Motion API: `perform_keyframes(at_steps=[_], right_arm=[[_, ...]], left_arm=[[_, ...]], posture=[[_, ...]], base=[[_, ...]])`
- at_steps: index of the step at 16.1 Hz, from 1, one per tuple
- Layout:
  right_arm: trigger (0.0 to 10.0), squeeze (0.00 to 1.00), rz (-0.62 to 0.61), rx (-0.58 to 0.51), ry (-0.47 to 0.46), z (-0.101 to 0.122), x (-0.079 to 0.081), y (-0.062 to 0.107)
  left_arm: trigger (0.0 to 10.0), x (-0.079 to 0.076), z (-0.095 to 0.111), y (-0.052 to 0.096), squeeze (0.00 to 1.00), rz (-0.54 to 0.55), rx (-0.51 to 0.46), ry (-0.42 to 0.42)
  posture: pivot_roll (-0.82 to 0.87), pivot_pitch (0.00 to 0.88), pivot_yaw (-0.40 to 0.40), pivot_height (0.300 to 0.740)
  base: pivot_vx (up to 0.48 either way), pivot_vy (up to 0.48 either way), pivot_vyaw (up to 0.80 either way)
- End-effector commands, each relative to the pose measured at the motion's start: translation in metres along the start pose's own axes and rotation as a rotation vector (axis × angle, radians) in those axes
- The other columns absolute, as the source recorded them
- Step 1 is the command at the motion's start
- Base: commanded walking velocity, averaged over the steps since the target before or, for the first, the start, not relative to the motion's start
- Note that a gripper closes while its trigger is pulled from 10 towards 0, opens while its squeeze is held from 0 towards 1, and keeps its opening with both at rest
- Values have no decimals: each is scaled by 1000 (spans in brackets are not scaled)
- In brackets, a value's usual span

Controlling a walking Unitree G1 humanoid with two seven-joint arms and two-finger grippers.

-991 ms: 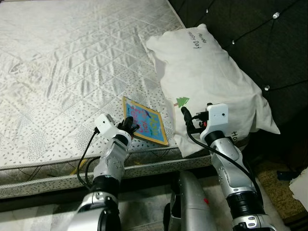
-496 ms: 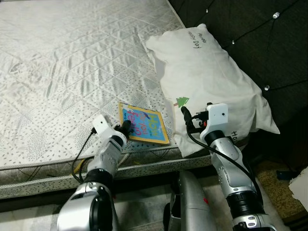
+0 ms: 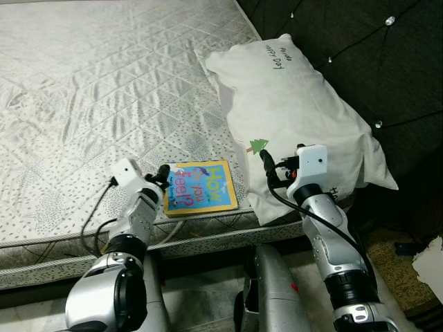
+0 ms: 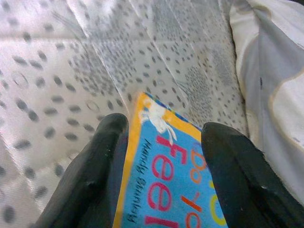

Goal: Clean up the room

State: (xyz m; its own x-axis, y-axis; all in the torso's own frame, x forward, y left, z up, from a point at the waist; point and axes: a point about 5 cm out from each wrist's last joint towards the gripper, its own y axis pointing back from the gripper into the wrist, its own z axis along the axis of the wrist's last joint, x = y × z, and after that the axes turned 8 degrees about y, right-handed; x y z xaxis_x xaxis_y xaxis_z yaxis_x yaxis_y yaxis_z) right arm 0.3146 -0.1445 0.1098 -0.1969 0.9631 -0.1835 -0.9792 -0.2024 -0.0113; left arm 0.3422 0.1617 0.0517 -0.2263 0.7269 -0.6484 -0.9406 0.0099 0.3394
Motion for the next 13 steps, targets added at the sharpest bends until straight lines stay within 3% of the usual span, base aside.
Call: perform_keyframes(at_steps=[1, 5, 6, 7, 10, 12, 13], right_arm=[[10000, 0, -2, -6, 4, 2, -2, -2], [10000, 0, -4, -15, 0, 3, 1, -5], [10000, 0, -5, -18, -4, 3, 1, -5], [10000, 0, -6, -19, -12, 3, 2, -6], [10000, 0, 5, -26, -25, 4, 5, -9], [10000, 0, 33, -64, -47, 10, 7, -13], [10000, 0, 38, -85, -59, 13, 8, -16]], left_arm=[[10000, -6, -1, -1, 1000, -23, 4, -69], [10000, -33, -7, 5, 1000, -131, -82, -220], [10000, -41, -2, 15, 1000, -181, -165, -329], [10000, -43, 2, 25, 1000, -189, -214, -376], [10000, -32, 20, 41, 1000, -112, -297, -450], [10000, -17, 39, 48, 1000, -1, -347, -492], [10000, -14, 43, 53, 439, 9, -364, -500]], posture=[[-66, 40, -60, 560], [-52, 29, -48, 560], [-44, 25, -44, 560], [-33, 20, -43, 560], [-12, 3, -36, 560], [6, 0, -32, 560], [18, 0, -29, 560]], base=[[0, 0, 0], [0, 0, 0], [0, 0, 0], [0, 0, 0], [0, 0, 0], [0, 0, 0], [0, 0, 0]])
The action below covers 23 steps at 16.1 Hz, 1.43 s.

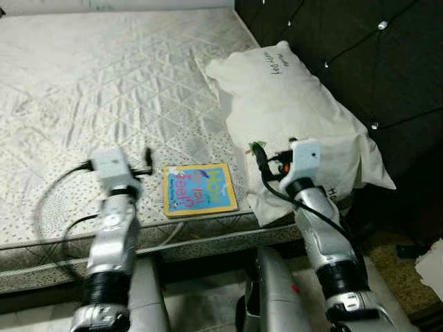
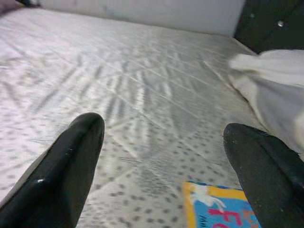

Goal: Clean up the room

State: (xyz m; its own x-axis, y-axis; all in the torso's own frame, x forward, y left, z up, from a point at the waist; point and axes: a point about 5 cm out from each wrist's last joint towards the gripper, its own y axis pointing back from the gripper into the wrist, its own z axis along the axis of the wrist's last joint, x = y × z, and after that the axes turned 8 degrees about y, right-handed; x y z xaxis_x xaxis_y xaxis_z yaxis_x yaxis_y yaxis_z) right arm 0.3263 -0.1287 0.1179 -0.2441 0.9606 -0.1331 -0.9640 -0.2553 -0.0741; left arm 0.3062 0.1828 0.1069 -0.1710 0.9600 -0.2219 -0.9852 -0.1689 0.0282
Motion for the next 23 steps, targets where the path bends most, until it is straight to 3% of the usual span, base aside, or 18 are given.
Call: perform_keyframes(at_steps=[1, 3, 5, 8, 10, 13, 19, 23], right_arm=[[10000, 0, -3, -26, -14, 5, -1, -5], [10000, 0, 4, -48, -23, 10, 2, -14], [10000, 0, 5, -71, -31, 14, 2, -19], [10000, 0, -12, -87, -35, 16, -2, -23], [10000, 0, -15, -96, -37, 16, -3, -24], [10000, 0, -29, -99, -36, 15, -6, -22], [10000, 0, -43, -80, -40, 8, -11, -15], [10000, 0, -53, -33, -28, -1, -9, -13]], left_arm=[[10000, 2, 3, 2, 0, 12, -7, -38], [10000, 1, 6, 2, 0, -17, -30, -73], [10000, -7, 13, -5, 0, -79, -51, -2], [10000, -11, 23, -12, 0, -94, -103, -17], [10000, -14, 21, -13, 0, -110, -95, -43], [10000, -19, 13, -16, 0, -134, -35, 23], [10000, -32, 11, -15, 0, -212, -14, 55], [10000, -36, 7, -11, 0, -227, -36, 0]], posture=[[23, 0, -26, 570], [33, 0, -18, 595], [36, 0, -12, 625], [46, 0, -9, 665], [45, 0, -5, 700], [26, 0, 2, 735], [36, 0, -4, 740], [34, 0, -12, 740]], base=[[0, 0, 0], [0, 0, 0], [0, 0, 0], [0, 0, 0], [0, 0, 0], [0, 0, 0], [0, 0, 0], [0, 0, 0]])
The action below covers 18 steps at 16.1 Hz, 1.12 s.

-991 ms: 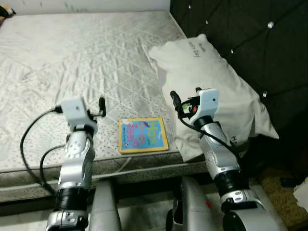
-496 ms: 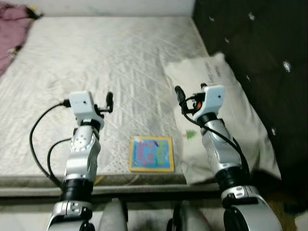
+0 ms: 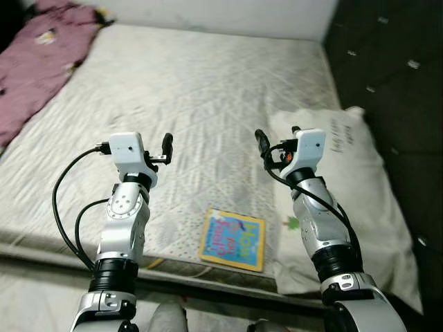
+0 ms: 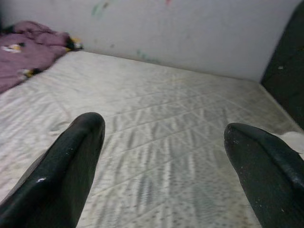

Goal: Clean up the room

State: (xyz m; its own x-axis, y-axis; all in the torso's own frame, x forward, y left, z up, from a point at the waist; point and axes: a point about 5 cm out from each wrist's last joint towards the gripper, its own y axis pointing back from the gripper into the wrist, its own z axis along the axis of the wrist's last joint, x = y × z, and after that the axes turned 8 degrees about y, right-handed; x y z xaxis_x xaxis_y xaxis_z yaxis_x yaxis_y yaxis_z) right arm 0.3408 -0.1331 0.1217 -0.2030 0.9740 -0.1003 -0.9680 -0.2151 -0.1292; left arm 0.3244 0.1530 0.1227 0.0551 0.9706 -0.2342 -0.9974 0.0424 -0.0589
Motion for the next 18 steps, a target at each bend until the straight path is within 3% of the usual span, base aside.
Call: perform_keyframes(at_steps=[1, 6, 18], right_arm=[[10000, 0, -7, 21, 1, -3, -1, 0], [10000, 0, -2, 40, -4, -7, 3, 4], [10000, 0, -9, 49, 6, -4, 0, 1]], left_arm=[[10000, -1, -2, 1, 0, -1, 1, 2], [10000, -8, -8, 1, 0, -36, 30, 88], [10000, -10, -9, -2, 0, -27, 44, 132]], posture=[[30, 0, -13, 740], [17, 0, -14, 740], [8, 0, -21, 740]], base=[[0, 0, 0], [0, 52, 0], [0, 474, 0]])
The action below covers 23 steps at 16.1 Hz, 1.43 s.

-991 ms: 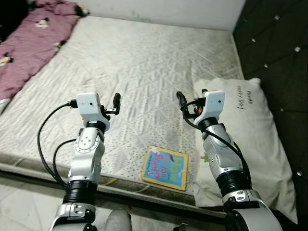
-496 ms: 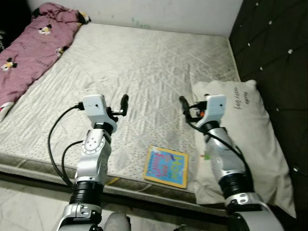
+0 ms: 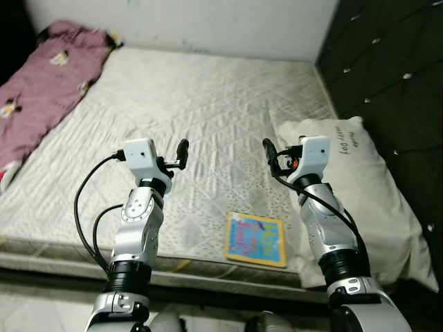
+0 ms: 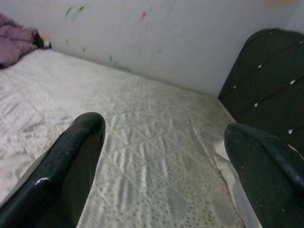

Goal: Clean up the room

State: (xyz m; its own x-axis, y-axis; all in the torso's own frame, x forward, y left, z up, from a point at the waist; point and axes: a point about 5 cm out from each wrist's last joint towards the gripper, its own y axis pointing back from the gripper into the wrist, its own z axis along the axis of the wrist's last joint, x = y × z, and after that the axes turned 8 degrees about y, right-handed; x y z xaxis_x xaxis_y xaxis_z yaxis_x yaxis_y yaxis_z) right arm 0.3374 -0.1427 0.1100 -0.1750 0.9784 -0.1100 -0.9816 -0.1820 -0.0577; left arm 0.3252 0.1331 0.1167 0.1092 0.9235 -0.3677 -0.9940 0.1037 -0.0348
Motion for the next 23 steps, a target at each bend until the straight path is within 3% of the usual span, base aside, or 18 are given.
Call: perform_keyframes(at_steps=[1, 7, 20, 23], right_arm=[[10000, 0, 18, -25, -6, 8, 8, -5], [10000, 0, 21, -10, 2, 7, 8, -5], [10000, 0, 38, 4, 26, 5, 11, -6], [10000, 0, 43, 12, 30, 3, 10, -6]], left_arm=[[10000, 8, 3, 0, 0, 25, 1, -9], [10000, 7, 2, 0, 0, 27, 3, -2], [10000, 5, 1, -1, 0, 22, 8, 8], [10000, 3, 2, 1, 0, -7, -17, 23]], posture=[[8, 0, -21, 740], [11, 0, -23, 740], [8, 0, -26, 740], [10, 0, -27, 740]], base=[[0, 480, 0], [0, 480, -484], [0, 480, 0], [0, 0, 0]])
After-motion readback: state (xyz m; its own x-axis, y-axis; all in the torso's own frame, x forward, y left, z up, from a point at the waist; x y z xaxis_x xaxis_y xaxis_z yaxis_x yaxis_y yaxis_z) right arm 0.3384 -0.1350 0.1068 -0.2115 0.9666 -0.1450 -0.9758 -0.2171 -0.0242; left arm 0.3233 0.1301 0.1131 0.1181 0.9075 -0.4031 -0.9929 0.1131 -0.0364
